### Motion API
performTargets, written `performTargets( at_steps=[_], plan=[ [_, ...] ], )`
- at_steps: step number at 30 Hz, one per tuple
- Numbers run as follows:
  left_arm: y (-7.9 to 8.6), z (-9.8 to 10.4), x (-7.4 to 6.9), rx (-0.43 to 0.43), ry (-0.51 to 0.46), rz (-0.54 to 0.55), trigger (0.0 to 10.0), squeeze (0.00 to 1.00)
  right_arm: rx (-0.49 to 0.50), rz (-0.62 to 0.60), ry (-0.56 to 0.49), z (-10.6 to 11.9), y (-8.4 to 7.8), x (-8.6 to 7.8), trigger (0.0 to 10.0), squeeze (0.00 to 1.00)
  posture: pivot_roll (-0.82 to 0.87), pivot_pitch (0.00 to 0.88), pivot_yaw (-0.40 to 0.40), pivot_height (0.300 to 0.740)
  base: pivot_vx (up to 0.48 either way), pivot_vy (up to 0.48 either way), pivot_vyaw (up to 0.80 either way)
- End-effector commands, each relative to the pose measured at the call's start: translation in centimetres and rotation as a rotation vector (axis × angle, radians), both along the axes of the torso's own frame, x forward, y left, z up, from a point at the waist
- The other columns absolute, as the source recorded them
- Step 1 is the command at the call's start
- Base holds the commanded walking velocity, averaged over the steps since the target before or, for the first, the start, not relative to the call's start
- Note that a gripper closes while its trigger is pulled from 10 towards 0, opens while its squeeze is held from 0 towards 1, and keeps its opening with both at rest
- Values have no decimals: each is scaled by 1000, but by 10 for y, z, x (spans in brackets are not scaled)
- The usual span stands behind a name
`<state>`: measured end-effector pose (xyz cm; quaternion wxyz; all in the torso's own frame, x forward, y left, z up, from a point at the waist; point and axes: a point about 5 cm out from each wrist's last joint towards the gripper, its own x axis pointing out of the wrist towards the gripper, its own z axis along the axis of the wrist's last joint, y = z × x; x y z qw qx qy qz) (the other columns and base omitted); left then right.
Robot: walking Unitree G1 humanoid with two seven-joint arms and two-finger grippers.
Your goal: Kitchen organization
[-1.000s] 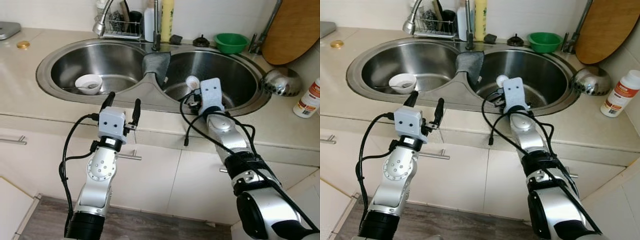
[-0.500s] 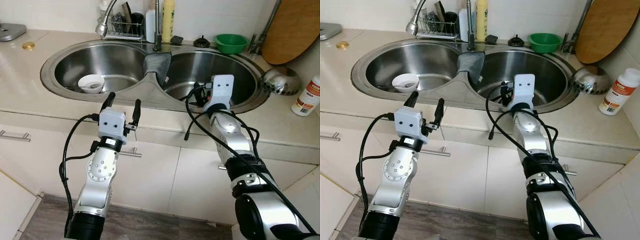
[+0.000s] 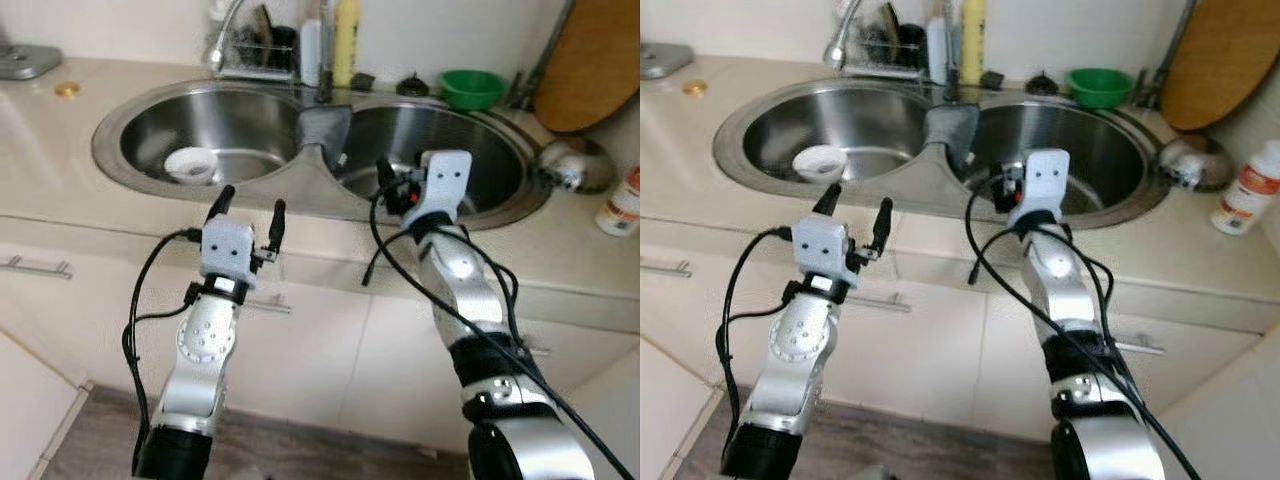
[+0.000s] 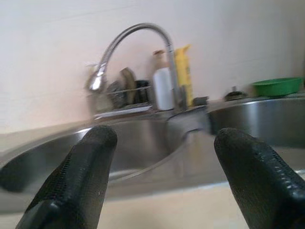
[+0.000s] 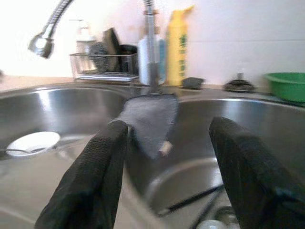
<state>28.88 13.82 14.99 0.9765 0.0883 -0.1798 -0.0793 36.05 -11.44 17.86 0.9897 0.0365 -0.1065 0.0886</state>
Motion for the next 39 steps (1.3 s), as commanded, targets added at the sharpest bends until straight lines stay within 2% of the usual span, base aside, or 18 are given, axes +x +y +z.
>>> performTargets(
  at_steps=[1, 5, 9, 16, 18, 21, 24, 26, 31, 33, 34, 37, 39],
  plan=[
    [2, 2, 1, 4, -4, 2, 10000, 0, -16, 16, -30, 8, 6, -2, 10000, 0, 2, 0, -31, 740, 0, 480, 0],
    [2, 2, 1, 5, -6, 1, 10000, 0, -1, 21, -50, 13, 6, -3, 10000, 0, 3, 0, -33, 740, 0, 480, -131],
    [2, 2, 1, 4, -8, 2, 10000, 0, -16, 17, -62, 14, 5, -4, 10000, 0, 2, 0, -34, 740, 0, 480, -584],
    [2, 3, 1, 7, -10, 0, 10000, 0, -46, 17, -84, 15, 6, -11, 10000, 0, -2, 0, -31, 740, 0, 480, 0],
    [3, 3, 0, 9, -11, 0, 10000, 0, -77, 44, -119, 18, 7, -22, 10000, 0, -8, 0, -34, 740, 0, 480, 0],
    [3, 3, 0, 9, -11, 1, 10000, 0, -85, 48, -128, 19, 7, -25, 10000, 0, -9, 0, -35, 740, 0, 480, 0],
    [3, 3, 0, 11, -10, 0, 10000, 0, -99, 62, -137, 17, 2, -37, 10000, 0, -18, 0, -35, 740, 0, 480, 0],
    [4, 3, 0, 12, -11, -2, 10000, 0, -110, 62, -135, 10, -4, -48, 10000, 0, -21, 0, -39, 740, 0, 319, -728],
    [4, 6, -2, 44, -29, 0, 10000, 0, -152, 48, -127, 0, -9, -62, 10000, 0, -25, 0, -33, 740, 0, 0, -800],
    [10, 13, -3, -47, 21, 18, 10000, 0, -187, 46, -136, 0, -11, -67, 10000, 0, -27, 0, -31, 740, 0, 0, -800],
    [12, 16, -6, -65, 21, 16, 10000, 0, -199, 45, -140, -1, -12, -69, 10000, 0, -27, 0, -21, 740, 0, 0, -800],
    [14, 22, -21, 15, 2, -24, 10000, 0, -245, 44, -145, -2, -17, -76, 10000, 0, -27, 0, -12, 740, 0, 0, -800],
    [20, 13, -38, 66, 37, -19, 10000, 0, -292, 39, -129, -10, -25, -85, 10000, 0, -21, 0, -10, 740, 0, 0, -800]
  ],
)
